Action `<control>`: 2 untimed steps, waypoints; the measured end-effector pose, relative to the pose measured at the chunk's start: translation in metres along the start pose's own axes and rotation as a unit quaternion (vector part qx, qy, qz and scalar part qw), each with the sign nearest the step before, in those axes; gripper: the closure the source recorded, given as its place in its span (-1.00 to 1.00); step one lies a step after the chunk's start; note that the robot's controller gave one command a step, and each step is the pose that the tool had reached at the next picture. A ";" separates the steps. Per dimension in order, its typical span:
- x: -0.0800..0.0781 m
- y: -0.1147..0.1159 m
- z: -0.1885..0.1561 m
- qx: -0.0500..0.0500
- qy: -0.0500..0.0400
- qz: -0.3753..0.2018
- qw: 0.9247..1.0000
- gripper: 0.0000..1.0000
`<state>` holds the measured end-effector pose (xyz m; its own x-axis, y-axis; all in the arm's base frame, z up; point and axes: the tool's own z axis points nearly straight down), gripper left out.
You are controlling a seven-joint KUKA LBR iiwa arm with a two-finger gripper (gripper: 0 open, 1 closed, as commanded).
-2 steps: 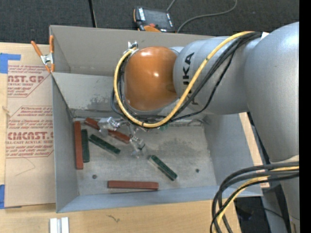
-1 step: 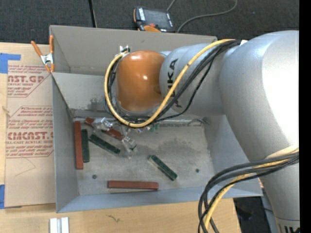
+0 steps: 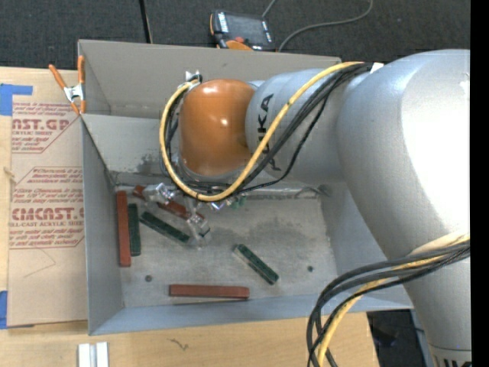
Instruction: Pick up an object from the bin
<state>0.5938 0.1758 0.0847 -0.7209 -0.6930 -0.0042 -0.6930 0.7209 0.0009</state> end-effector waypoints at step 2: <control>0.010 -0.011 0.014 0.000 -0.001 0.154 0.988 -1.00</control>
Offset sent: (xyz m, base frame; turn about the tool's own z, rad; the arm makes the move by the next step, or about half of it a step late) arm -0.0147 -0.0097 -0.0047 0.1048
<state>0.5945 0.1611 0.0705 -0.8978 -0.4404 -0.0055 -0.4404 0.8978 0.0016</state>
